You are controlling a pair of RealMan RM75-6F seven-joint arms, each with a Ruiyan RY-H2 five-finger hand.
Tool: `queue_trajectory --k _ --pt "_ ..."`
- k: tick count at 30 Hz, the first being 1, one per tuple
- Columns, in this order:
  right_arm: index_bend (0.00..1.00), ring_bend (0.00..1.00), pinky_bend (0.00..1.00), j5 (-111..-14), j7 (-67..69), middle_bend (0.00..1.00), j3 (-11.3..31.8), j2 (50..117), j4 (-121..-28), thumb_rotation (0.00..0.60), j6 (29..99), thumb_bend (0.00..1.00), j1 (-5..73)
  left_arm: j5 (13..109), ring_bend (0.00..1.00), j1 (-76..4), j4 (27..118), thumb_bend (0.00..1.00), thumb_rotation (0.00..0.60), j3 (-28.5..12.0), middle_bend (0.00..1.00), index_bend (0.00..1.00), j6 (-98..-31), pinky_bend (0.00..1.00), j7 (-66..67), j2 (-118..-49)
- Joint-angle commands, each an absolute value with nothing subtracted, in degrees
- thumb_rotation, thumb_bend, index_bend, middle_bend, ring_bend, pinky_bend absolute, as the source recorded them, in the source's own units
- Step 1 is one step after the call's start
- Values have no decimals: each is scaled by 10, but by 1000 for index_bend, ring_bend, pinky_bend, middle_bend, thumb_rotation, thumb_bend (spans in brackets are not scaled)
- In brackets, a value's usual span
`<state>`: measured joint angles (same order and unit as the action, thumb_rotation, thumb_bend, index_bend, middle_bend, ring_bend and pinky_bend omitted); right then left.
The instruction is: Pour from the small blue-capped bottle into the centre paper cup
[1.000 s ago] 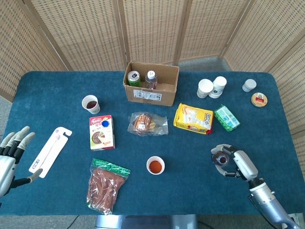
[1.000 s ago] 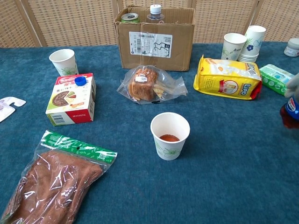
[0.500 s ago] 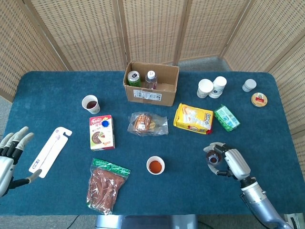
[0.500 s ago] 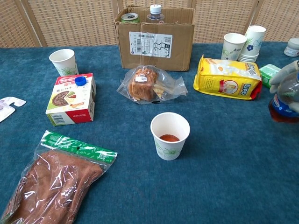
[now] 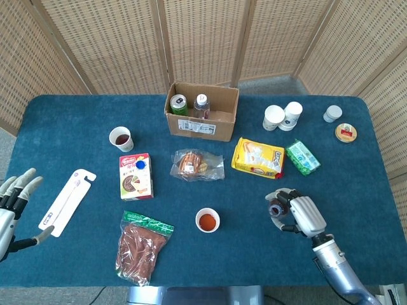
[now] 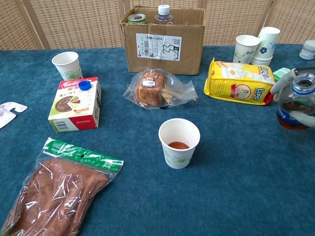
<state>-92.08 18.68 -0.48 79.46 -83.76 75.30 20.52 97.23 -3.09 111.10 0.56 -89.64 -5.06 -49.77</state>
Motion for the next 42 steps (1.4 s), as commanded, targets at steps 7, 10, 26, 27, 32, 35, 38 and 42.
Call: queue_trajectory --k 7,10,26,27,32,35,38,42 --pt "460 261 769 -915 107 575 -1 797 -871 600 750 894 202 975 0 -32 1110 247 600 7 0 0 -896 0 -51 -497" --pt "460 262 769 -910 80 576 2 793 -893 600 744 892 202 976 0 -32 1110 247 600 8 0 0 -896 0 -52 -497" --pt "460 262 770 -885 -12 577 12 803 -945 600 713 893 212 982 0 -31 1105 247 600 12 0 0 -900 0 -60 -494" --pt "460 262 770 -885 -13 577 12 804 -944 600 712 893 212 982 0 -31 1105 246 600 12 0 0 -899 0 -60 -494" --pt "460 262 769 -885 -23 578 14 813 -937 600 710 894 214 981 0 -32 1105 247 600 12 0 0 -900 0 -61 -494" --pt "460 262 770 -888 -31 578 16 817 -934 600 711 891 216 981 0 -32 1104 247 600 12 0 0 -899 0 -61 -494" --pt "460 263 770 -892 -40 578 17 820 -933 600 711 893 219 980 0 -32 1104 248 600 12 0 0 -900 0 -61 -494" --pt "461 264 770 -898 -56 578 16 827 -930 600 712 893 220 977 0 -31 1104 246 600 11 0 0 -901 0 -61 -494"
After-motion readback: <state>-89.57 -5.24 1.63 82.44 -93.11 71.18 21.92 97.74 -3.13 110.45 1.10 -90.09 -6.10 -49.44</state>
